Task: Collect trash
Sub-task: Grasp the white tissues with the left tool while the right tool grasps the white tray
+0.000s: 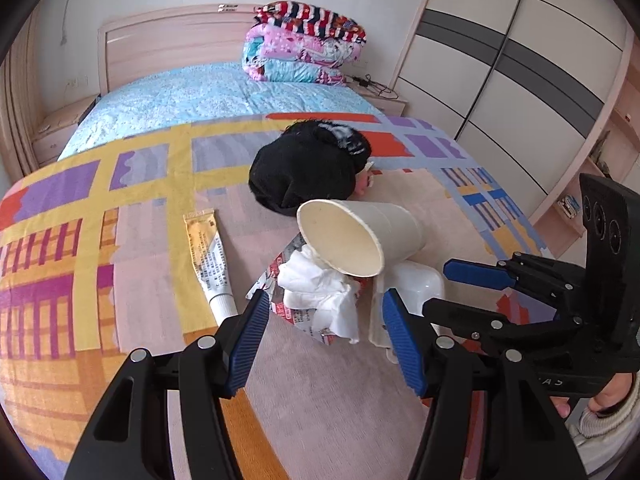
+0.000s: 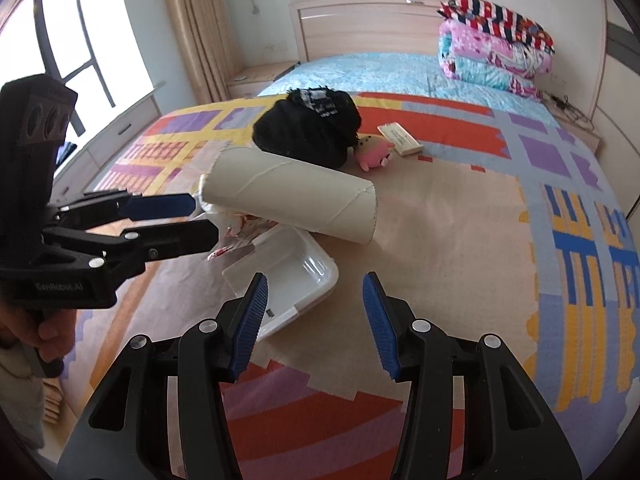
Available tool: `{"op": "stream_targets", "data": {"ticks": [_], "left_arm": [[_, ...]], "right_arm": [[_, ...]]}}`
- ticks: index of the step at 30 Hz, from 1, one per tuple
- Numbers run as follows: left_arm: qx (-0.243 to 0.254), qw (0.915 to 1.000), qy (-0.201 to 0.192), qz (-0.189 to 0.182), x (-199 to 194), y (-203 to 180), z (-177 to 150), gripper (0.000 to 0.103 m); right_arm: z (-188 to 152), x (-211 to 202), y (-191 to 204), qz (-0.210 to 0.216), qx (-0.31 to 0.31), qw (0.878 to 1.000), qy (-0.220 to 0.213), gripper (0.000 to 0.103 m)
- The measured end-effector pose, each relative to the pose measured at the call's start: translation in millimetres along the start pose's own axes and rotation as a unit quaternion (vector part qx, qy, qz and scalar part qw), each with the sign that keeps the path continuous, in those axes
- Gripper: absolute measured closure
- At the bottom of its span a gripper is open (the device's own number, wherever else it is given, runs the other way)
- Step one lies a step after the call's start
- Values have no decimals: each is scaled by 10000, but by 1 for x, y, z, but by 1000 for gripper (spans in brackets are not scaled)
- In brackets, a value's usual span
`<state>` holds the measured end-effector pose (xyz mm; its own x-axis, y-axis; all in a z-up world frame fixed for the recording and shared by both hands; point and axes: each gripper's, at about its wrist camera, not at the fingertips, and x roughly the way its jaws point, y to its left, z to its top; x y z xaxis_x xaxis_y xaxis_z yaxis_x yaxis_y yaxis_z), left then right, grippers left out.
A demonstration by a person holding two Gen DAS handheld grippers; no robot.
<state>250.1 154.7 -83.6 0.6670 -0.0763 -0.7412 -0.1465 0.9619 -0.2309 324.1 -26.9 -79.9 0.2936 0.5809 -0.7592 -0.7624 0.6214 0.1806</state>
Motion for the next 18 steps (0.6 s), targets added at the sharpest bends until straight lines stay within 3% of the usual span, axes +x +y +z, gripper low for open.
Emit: {"op": "stream_targets", "data": {"ticks": [1, 2, 3, 4, 6, 12, 15, 18], "left_arm": [[-42, 10000, -2, 39, 1, 1, 0, 47], [-52, 10000, 7, 34, 3, 1, -1, 55], [-66, 10000, 14, 16, 3, 1, -1, 68], [-81, 10000, 37, -15, 5, 1, -2, 73], [-98, 9999, 42, -40, 4, 2, -3, 82], [-116, 9999, 21, -33, -5, 1, -7, 94], [-123, 9999, -12, -23, -12, -1, -12, 95], [-81, 10000, -20, -11, -18, -7, -18, 95]], "right_arm": [[0, 1, -2, 25, 62, 10000, 16, 55], [0, 2, -3, 51, 110, 9999, 31, 57], [0, 3, -3, 75, 131, 9999, 42, 66], [0, 3, -3, 88, 151, 9998, 52, 76], [-1, 4, -5, 111, 236, 9996, 54, 81], [-4, -2, -8, 121, 438, 9990, 6, 84], [-4, -7, -7, 132, 456, 9989, -29, 93], [-7, -11, -4, 119, 435, 9990, -40, 96]]}}
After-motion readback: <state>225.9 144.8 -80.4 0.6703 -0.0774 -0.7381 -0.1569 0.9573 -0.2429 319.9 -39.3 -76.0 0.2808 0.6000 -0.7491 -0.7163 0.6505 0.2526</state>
